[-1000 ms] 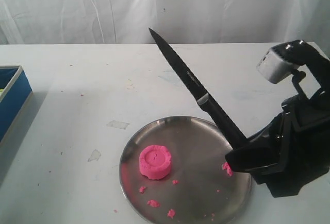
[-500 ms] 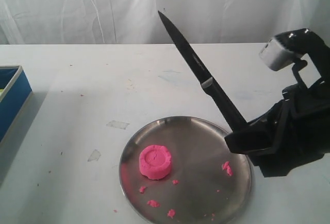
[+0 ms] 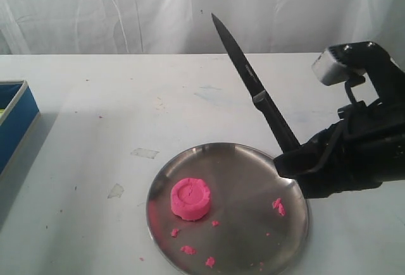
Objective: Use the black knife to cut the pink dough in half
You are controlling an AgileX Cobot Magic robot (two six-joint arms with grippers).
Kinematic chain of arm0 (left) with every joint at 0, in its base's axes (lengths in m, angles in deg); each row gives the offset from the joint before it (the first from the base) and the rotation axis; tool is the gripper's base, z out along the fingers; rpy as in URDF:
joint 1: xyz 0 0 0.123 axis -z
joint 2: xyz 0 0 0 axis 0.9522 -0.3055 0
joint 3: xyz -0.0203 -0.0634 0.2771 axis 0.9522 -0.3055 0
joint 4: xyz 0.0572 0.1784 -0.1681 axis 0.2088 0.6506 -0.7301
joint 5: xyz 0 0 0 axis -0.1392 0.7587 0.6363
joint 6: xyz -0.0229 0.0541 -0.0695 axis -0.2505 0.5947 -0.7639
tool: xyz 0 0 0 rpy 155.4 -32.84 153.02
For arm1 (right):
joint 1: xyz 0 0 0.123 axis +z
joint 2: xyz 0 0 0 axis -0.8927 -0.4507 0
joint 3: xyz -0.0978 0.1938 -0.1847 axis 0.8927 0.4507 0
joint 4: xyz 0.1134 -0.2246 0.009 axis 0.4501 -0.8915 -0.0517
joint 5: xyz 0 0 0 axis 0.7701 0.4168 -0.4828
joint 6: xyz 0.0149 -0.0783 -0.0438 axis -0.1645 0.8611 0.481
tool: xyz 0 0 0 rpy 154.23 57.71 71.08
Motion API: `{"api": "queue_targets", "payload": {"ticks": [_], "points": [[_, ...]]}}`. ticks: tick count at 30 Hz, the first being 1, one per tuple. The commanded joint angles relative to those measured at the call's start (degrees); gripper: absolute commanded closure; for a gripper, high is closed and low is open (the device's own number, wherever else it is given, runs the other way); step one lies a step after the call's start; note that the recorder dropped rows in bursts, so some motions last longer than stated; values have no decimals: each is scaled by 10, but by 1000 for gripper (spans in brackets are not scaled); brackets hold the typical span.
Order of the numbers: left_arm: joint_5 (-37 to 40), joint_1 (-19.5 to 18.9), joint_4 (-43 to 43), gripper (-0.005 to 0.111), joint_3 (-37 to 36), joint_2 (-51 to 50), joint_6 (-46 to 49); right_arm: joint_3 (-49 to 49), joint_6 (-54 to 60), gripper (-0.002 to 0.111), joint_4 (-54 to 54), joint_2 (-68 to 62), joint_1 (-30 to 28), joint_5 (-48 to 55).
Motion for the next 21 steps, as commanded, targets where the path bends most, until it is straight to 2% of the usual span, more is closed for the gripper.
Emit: {"api": "queue_targets", "payload": {"ticks": [1,4,6,8,10,11,14,18,19,20,21], "points": [[21,3,-10,107,10,-106,-51,1,-3,108,13,0,1,-10],[11,4,52,107,10,-162,-154,6,-3,108,13,0,1,-24],[-41,9,157,107,11,-192,-219,14,-3,108,13,0,1,-33],[-151,18,311,107,26,-228,-285,19,-3,108,13,0,1,-39],[-231,31,439,107,65,-264,-316,19,-3,108,22,0,1,-41],[-244,41,481,107,85,-281,-325,19,-3,108,24,0,1,-43],[-209,90,575,107,144,-330,-345,19,-3,108,24,0,1,-52],[-85,164,613,107,168,-418,-337,19,-3,108,28,-6,1,-59],[-15,217,629,107,168,-485,-308,19,-3,108,21,-15,1,-58],[9,238,631,107,168,-520,-289,19,-3,108,12,-22,1,-58],[11,285,622,107,170,-592,-227,19,-3,108,-9,-37,1,-51]]}}
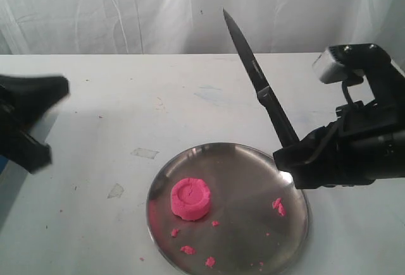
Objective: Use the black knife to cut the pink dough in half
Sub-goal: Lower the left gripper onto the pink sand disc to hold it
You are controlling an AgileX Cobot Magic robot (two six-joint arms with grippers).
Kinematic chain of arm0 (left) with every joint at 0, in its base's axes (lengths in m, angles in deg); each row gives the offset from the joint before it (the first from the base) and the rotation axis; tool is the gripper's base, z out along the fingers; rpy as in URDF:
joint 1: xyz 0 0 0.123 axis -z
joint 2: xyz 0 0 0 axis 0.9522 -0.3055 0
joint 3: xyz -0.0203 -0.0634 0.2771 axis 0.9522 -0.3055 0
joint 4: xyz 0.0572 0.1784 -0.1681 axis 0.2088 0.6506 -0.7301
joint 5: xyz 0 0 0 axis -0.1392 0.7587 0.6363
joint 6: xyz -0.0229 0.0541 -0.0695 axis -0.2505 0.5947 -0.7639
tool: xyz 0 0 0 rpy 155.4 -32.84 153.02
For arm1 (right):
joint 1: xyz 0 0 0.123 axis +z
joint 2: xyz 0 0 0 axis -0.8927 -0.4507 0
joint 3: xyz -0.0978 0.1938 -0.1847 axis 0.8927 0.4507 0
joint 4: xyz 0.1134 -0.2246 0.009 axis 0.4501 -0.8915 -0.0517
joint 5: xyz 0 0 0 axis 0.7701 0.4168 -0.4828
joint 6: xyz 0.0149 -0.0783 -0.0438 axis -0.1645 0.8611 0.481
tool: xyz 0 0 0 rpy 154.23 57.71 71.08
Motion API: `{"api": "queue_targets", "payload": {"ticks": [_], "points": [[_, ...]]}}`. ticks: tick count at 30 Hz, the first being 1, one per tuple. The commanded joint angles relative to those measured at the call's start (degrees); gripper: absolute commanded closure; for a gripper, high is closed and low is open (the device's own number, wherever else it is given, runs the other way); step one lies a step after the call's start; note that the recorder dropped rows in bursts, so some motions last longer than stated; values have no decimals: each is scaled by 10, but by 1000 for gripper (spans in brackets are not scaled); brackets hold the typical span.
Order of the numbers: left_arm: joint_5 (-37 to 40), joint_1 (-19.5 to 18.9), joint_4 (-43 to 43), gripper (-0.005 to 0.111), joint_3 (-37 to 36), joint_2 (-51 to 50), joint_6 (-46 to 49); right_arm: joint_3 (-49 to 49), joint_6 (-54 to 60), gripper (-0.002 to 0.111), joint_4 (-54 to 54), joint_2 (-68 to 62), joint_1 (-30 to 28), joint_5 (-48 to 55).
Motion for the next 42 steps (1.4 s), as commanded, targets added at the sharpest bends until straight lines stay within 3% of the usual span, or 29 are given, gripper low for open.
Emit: {"api": "queue_targets", "payload": {"ticks": [1,2,4,6,8,9,11,15,16,19,23,27,29,31,33,35,37,40,42], "points": [[70,123,9,107,11,-181,130,2,-3,108,-38,-37,1,6],[44,158,-10,107,32,-236,149,1,-3,108,-46,-51,1,13],[56,187,-11,107,74,-308,147,-2,-1,108,-69,-71,4,19],[113,190,-11,107,112,-368,111,-2,8,108,-98,-87,16,16],[212,190,-9,107,153,-399,-49,-5,-27,108,-163,-106,29,9],[247,190,38,107,172,-406,-124,-19,-155,108,-275,-121,37,3],[242,191,143,107,193,-409,-189,-54,-308,108,-417,-147,48,23],[112,191,380,107,230,-409,-216,-109,-282,108,-414,-187,82,38],[112,191,380,107,233,-409,-242,-114,-282,108,-416,-195,89,38],[194,191,380,107,231,-409,-326,-120,-282,108,-418,-216,97,31],[325,191,380,107,229,-409,-348,-120,-283,108,-415,-238,97,28],[511,191,380,107,227,-409,-213,-120,-283,108,-389,-241,97,28],[595,191,301,107,233,-409,-89,-120,-283,108,-385,-240,97,28],[622,191,153,107,254,-409,45,-120,-283,108,-385,-240,97,29],[633,193,-68,107,297,-409,217,-120,-283,108,-375,-240,97,30],[687,194,-328,107,351,-413,457,-120,-282,108,-369,-240,97,30],[742,194,-529,107,394,-420,625,-120,-282,108,-370,-240,97,32],[742,194,-682,107,419,-421,754,-120,-282,108,-370,-240,97,35],[726,194,-721,107,417,-422,786,-120,-282,108,-370,-240,97,35]]}}
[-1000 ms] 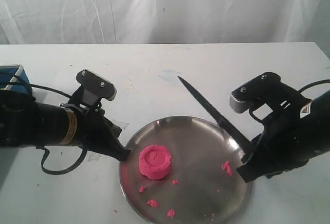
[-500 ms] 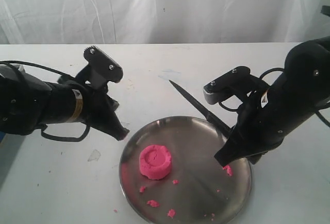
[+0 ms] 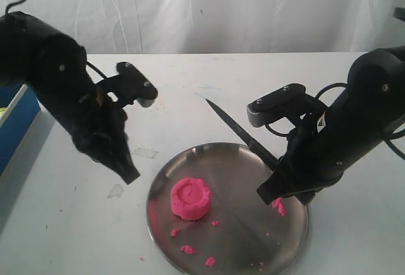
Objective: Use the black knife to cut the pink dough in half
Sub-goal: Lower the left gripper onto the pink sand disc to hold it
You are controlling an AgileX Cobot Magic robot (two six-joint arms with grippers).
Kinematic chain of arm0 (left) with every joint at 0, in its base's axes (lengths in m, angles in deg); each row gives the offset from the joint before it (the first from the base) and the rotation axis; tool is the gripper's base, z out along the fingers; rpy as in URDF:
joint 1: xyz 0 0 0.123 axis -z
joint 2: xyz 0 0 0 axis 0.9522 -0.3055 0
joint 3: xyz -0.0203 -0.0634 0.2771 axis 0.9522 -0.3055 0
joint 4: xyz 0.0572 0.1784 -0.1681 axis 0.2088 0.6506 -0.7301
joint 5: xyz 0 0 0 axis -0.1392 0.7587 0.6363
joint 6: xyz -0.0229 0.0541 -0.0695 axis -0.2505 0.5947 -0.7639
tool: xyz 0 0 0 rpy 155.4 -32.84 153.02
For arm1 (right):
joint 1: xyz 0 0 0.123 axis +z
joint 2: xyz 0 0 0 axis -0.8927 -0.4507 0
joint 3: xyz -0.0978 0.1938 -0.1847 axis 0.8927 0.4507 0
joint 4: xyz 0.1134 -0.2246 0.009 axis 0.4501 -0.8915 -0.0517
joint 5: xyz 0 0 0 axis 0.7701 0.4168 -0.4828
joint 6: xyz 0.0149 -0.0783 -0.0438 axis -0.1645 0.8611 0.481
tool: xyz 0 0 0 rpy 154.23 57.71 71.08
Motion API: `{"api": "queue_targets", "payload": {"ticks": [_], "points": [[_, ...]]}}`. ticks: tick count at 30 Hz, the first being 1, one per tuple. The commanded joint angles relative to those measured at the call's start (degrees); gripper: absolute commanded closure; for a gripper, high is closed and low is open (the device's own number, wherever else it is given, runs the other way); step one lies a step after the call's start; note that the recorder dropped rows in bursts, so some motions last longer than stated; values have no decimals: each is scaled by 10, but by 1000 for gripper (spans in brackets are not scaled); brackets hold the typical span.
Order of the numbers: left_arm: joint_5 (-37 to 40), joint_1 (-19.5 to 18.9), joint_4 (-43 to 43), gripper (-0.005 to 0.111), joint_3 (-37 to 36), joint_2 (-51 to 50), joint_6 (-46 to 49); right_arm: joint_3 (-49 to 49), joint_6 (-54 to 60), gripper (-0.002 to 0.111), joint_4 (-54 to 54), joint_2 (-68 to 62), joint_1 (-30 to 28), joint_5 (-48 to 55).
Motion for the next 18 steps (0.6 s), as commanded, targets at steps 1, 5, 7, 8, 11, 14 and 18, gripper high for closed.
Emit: {"api": "queue_targets", "payload": {"ticks": [1,5,7,8,11,14,18], "points": [[-1,2,-162,107,8,-4,141,-5,2,108,3,3,1,1],[-7,2,-158,107,-9,-26,184,-5,2,108,2,3,1,-6],[-8,2,-161,107,-14,-43,199,-5,2,108,0,3,1,-11],[-8,2,-162,107,-14,-50,209,-5,3,108,0,3,1,-12],[-5,2,-163,107,-14,-74,226,-5,3,108,0,3,1,-12],[-5,2,-183,107,-14,-92,242,-5,3,108,0,3,1,-13],[-6,2,-244,107,-14,-114,309,-5,3,108,0,3,1,-15]]}}
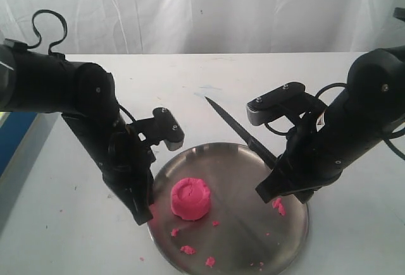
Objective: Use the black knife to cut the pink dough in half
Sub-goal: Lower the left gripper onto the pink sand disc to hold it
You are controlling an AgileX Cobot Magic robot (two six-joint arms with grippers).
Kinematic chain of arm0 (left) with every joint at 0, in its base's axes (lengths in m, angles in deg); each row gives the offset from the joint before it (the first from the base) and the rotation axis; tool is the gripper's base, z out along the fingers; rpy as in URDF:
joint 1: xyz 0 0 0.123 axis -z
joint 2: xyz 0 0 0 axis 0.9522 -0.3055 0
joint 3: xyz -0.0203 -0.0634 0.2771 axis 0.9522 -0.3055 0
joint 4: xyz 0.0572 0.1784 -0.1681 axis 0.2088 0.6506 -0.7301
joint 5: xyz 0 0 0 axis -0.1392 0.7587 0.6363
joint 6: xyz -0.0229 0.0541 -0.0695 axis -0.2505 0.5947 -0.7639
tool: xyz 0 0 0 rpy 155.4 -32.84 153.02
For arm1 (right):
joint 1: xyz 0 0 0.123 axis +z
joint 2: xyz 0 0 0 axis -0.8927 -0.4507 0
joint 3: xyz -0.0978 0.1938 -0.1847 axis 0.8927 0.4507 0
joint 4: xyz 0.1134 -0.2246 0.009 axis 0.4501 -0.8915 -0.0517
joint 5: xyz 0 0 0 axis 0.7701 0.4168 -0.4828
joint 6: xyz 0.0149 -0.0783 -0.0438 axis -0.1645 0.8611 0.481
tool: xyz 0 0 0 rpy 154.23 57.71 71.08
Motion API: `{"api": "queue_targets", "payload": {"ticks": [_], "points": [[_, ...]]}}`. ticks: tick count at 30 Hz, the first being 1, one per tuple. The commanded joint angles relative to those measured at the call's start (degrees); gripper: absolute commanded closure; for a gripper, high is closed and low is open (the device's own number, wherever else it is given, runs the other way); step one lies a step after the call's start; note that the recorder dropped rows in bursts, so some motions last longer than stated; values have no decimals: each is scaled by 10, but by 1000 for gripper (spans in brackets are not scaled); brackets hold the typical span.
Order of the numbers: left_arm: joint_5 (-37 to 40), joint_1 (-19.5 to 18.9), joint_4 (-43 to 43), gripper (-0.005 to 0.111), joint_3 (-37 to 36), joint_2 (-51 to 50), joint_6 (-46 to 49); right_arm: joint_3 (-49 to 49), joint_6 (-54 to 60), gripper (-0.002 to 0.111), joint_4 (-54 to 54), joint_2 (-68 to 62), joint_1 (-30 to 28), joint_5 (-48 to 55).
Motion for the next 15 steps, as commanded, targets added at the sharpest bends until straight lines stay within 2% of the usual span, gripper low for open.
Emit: {"api": "queue_targets", "payload": {"ticks": [1,6,15], "points": [[7,0,-76,107,-3,-21,85,-5,3,108,-1,3,1,-8],[6,0,-135,107,-3,-33,131,-5,3,108,-1,3,1,-8],[2,0,-148,107,-3,-57,138,-5,3,108,-1,3,1,-8]]}}
